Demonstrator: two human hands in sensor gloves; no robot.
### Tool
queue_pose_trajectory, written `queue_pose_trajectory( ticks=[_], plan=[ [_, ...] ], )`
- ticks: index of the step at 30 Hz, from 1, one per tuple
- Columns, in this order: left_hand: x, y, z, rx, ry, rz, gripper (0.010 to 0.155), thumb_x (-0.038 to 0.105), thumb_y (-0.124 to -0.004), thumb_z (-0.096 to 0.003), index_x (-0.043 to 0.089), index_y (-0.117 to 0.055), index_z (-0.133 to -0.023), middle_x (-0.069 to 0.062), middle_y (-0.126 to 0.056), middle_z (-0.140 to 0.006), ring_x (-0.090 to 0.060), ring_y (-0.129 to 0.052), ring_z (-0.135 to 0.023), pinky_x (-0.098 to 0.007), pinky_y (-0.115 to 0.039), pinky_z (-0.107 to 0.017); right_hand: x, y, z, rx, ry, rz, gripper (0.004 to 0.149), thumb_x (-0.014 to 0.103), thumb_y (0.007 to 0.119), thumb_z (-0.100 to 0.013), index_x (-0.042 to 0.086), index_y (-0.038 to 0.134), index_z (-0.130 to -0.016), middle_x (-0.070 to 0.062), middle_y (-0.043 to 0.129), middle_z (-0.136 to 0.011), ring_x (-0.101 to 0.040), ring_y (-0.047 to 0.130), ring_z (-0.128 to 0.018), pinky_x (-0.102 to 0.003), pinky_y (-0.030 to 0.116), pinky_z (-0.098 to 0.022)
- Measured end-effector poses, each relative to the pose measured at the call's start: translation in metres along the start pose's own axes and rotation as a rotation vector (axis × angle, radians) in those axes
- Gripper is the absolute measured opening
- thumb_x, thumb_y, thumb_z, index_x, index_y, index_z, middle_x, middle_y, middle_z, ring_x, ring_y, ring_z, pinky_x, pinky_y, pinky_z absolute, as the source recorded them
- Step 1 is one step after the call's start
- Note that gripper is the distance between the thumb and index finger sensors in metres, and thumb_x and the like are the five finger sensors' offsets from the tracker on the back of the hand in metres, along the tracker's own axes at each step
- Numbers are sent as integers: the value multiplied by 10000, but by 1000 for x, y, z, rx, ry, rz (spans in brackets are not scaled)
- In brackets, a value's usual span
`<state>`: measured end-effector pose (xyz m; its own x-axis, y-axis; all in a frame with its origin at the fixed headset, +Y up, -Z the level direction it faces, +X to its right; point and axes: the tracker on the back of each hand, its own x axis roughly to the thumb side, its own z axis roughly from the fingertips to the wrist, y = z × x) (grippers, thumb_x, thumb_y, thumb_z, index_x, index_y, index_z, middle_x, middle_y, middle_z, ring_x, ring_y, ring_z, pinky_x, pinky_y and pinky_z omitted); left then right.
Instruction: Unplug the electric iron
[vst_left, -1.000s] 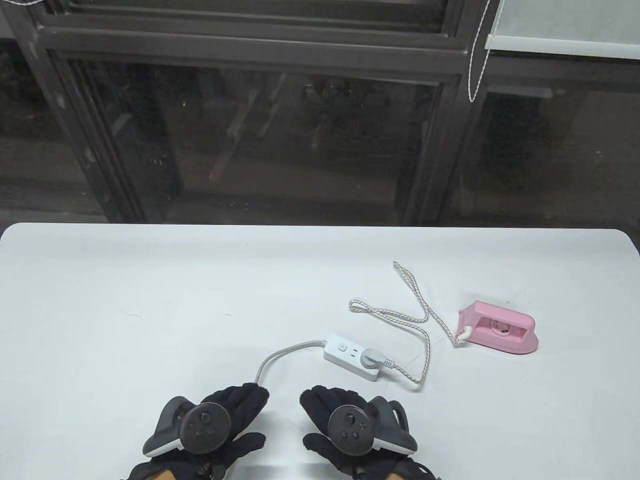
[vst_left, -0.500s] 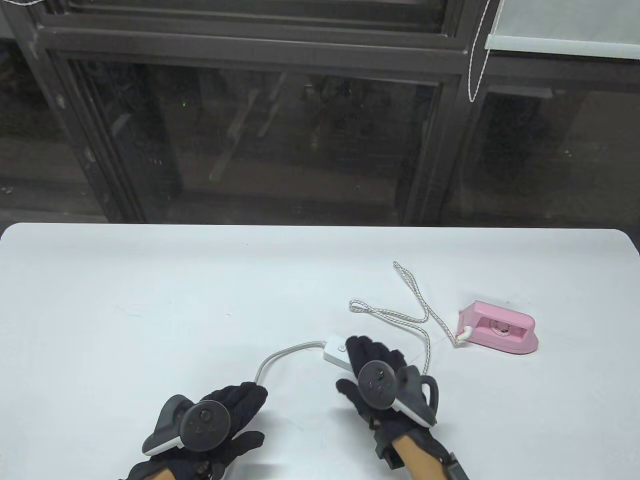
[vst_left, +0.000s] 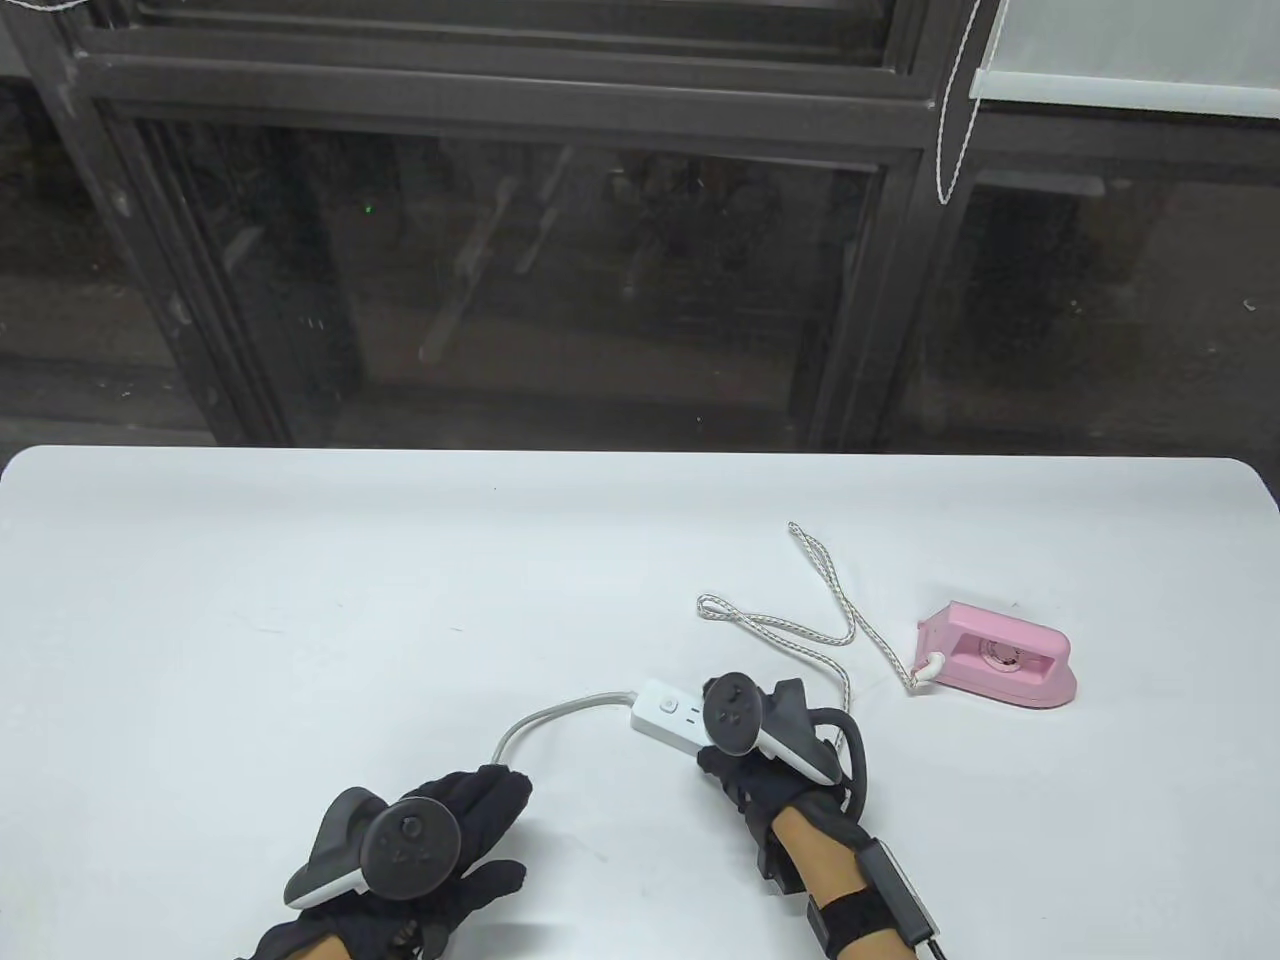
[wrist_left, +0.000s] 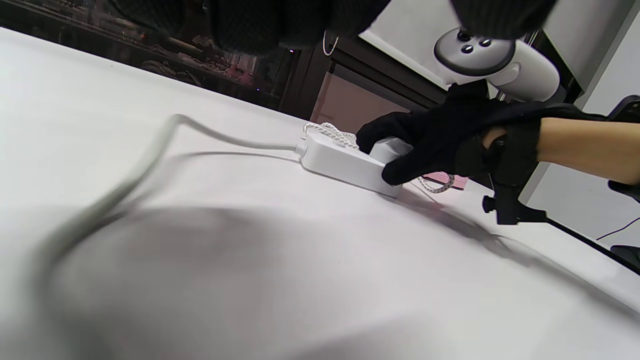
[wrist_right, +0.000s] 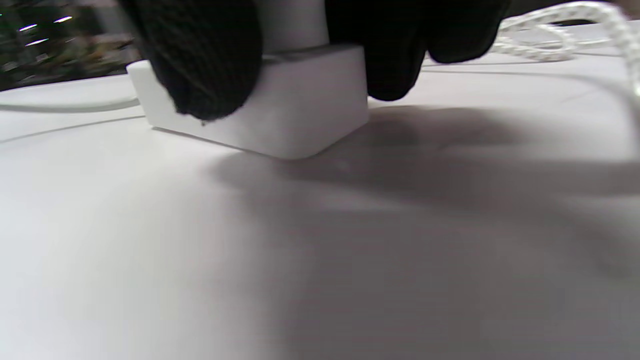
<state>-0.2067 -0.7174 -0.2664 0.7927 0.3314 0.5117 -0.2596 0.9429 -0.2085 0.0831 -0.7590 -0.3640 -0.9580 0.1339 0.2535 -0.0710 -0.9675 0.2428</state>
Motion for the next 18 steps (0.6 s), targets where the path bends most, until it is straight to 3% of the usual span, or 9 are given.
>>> queue_pose_trajectory(
  ticks=[6, 9, 11, 13, 15, 18],
  plan=[
    [4, -10, -2, -77, 1, -24, 794, 629, -630, -390, 255, -432, -1062, -83, -487, -1135, -332, -611, -1026, -628, -555, -712, 84, 24, 53, -30, -288, 109, 735, 414, 858, -419, 237, 510, -1042, -97, 666, -1048, -337, 777, -870, -563, 632, -690],
    [5, -30, -7, -213, 22, -32, 790, 621, -639, -392, 251, -441, -1060, -87, -497, -1130, -335, -620, -1018, -627, -567, -706, 122, 33, 78, -13, -405, 148, 734, 424, 866, -413, 232, 533, -1039, -98, 694, -1040, -330, 811, -859, -555, 660, -677],
    [6, -52, -12, -371, 60, -8, 824, 599, -660, -390, 190, -396, -1054, -115, -501, -1112, -338, -648, -995, -615, -606, -688, 141, 35, 89, -75, -431, 215, 740, 433, 882, -390, 192, 587, -1025, -122, 761, -1002, -328, 878, -819, -543, 713, -647],
    [6, -61, -11, -460, 104, -36, 881, 580, -684, -388, 169, -268, -1047, -130, -368, -1115, -344, -522, -998, -600, -557, -702, 142, 35, 90, -59, -435, 223, 742, 453, 866, -393, 184, 585, -1025, -127, 776, -992, -314, 900, -808, -529, 733, -642],
    [8, -59, -13, -386, 79, -103, 843, 565, -706, -386, 171, -358, -1046, -130, -473, -1096, -337, -616, -959, -569, -630, -672, 136, 35, 88, -35, -469, 127, 719, 441, 814, -428, 162, 559, -1040, -149, 757, -1005, -330, 892, -817, -538, 722, -647],
    [10, -62, -17, -377, 58, -148, 854, 572, -714, -358, 159, -402, -1037, -131, -534, -1066, -335, -655, -915, -544, -653, -659, 125, 33, 81, 48, -489, -28, 648, 421, 710, -484, 162, 537, -1051, -165, 694, -1044, -360, 852, -852, -555, 689, -663]
  ],
)
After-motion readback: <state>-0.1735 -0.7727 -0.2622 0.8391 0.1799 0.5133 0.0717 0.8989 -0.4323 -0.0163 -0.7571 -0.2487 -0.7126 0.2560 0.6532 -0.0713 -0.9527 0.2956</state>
